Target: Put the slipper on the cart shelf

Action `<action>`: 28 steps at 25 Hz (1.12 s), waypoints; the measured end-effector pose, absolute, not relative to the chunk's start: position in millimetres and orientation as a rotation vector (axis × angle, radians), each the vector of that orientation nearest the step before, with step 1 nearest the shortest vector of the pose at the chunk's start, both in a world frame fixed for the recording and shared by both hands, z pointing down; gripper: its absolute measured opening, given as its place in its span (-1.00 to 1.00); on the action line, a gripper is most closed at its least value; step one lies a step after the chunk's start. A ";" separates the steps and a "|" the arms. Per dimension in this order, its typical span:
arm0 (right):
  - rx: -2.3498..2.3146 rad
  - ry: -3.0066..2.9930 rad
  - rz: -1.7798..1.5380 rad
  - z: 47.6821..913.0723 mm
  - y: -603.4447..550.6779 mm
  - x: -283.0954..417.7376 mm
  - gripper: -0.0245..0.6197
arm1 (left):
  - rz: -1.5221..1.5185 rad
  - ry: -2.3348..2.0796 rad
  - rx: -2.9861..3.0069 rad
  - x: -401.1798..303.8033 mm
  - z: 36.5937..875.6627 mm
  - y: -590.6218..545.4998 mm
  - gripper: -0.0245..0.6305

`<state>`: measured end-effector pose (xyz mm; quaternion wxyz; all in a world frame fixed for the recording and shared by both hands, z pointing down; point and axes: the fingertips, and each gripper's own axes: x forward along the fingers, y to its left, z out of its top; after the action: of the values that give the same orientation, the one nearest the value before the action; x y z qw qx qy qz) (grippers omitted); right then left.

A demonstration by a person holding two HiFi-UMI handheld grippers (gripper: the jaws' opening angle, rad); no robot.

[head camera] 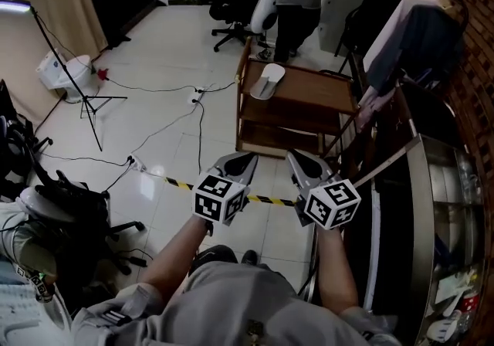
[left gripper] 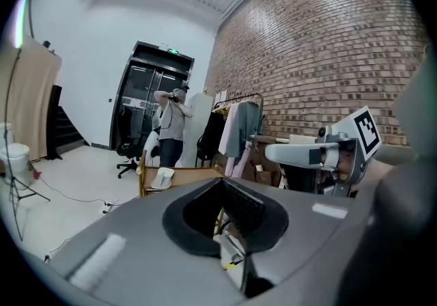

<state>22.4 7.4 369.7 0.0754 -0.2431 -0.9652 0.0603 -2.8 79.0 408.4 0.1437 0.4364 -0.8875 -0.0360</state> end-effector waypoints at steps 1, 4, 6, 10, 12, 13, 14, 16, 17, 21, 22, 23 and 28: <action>-0.735 -2.891 0.187 370.6 3.6 14.4 -0.92 | -0.101 -2.562 1.249 -12.0 408.1 76.4 -0.90; -0.726 -2.880 0.205 377.9 -7.5 -10.5 -0.92 | -0.099 -2.555 1.236 -40.3 411.4 69.2 -0.90; -0.702 -2.872 0.216 384.6 -14.7 -27.8 -0.92 | -0.100 -2.541 1.247 -59.2 415.8 63.0 -0.90; -0.653 -2.858 0.217 397.9 -24.1 -69.4 -0.92 | -0.092 -2.505 1.286 -104.2 430.6 50.3 -0.90; -0.617 -2.850 0.220 404.3 -27.9 -92.5 -0.92 | -0.094 -2.477 1.305 -128.1 440.5 45.9 -0.90; -0.602 -2.846 0.217 406.5 -28.9 -104.3 -0.92 | -0.095 -2.464 1.317 -140.9 444.3 44.1 -0.90; -0.588 -2.844 0.212 408.1 -29.5 -116.5 -0.92 | -0.096 -2.455 1.328 -154.7 447.1 42.5 -0.90; -0.556 -2.841 0.207 410.6 -31.2 -140.3 -0.92 | -0.099 -2.441 1.349 -182.7 451.1 38.9 -0.90; -0.537 -2.839 0.208 412.1 -32.2 -150.5 -0.92 | -0.100 -2.432 1.360 -194.7 453.2 36.9 -0.90; -0.458 -2.855 0.230 414.8 -37.9 -183.3 -0.92 | -0.102 -2.389 1.399 -232.0 462.7 28.6 -0.90; -0.441 -2.862 0.238 414.9 -40.5 -190.2 -0.92 | -0.099 -2.379 1.405 -240.7 465.2 25.4 -0.90; -0.427 -2.863 0.244 416.1 -43.2 -196.1 -0.92 | -0.091 -2.370 1.409 -248.6 468.5 22.0 -0.90; -0.384 -2.846 0.260 426.7 -64.6 -225.1 -0.92 | -0.068 -2.342 1.404 -285.6 483.1 0.1 -0.90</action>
<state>-225.1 -64.6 426.7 0.1289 -0.1319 -0.9788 0.0893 -285.6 0.1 483.1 0.2037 0.5033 -0.8394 -0.0245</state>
